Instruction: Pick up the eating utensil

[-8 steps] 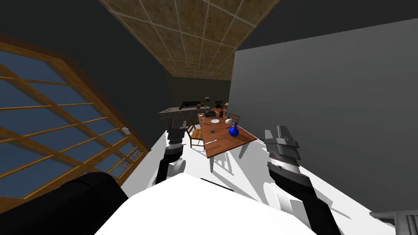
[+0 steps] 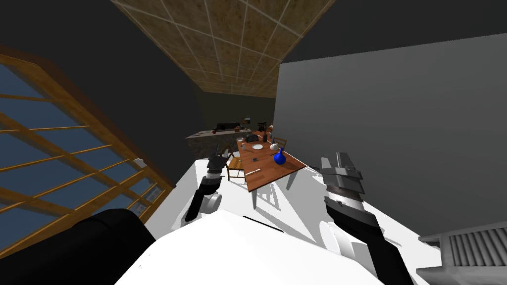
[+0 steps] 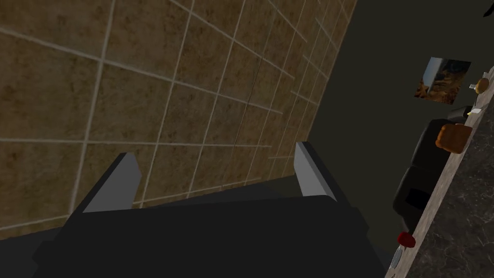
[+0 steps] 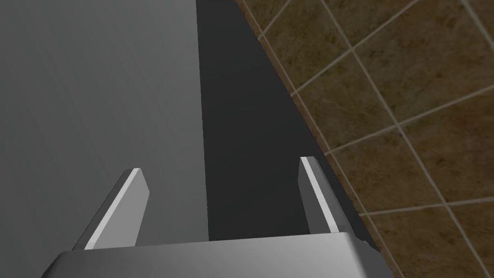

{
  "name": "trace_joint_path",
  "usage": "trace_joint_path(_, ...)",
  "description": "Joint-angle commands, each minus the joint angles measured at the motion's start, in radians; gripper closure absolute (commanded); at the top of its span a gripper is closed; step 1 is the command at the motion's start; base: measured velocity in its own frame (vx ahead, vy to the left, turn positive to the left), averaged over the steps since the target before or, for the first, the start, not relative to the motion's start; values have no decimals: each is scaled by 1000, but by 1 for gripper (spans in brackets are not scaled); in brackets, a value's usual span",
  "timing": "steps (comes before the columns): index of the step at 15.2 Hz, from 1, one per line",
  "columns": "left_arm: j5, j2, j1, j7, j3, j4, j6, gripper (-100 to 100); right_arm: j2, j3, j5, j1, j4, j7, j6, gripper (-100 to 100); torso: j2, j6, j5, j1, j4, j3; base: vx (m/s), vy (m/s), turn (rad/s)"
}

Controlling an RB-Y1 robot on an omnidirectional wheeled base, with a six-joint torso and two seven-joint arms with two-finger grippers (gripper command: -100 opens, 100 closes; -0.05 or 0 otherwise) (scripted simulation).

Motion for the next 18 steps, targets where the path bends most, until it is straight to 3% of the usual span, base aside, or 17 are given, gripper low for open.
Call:
trace_joint_path(1, 14, 34, -8, 14, 16, 23, 48, -100, 0, 0, 0, 0, 0, 0, 0, 0, 0, 0, 0, 0, 0, 0, 2, -18, -126)
trace_joint_path(6, 39, 77, -18, 37, 44, 67, 124, -100, 0, 0, 0, 0, 0, 0, 0, 0, 0, 0, 0, 0, 0, 0, 4, -21, -138)
trace_joint_path(13, 100, 148, -45, 95, 112, 174, 287, -100, 0, 0, 0, 0, 0, 0, 0, 0, -1, 0, 0, 0, 0, 0, 12, -24, -177)
trace_joint_path(18, 117, 162, -53, 112, 132, 207, 363, -100, 0, 0, 0, 0, 0, 0, 0, 0, -1, 0, 0, 0, 0, -1, 13, -16, -137)
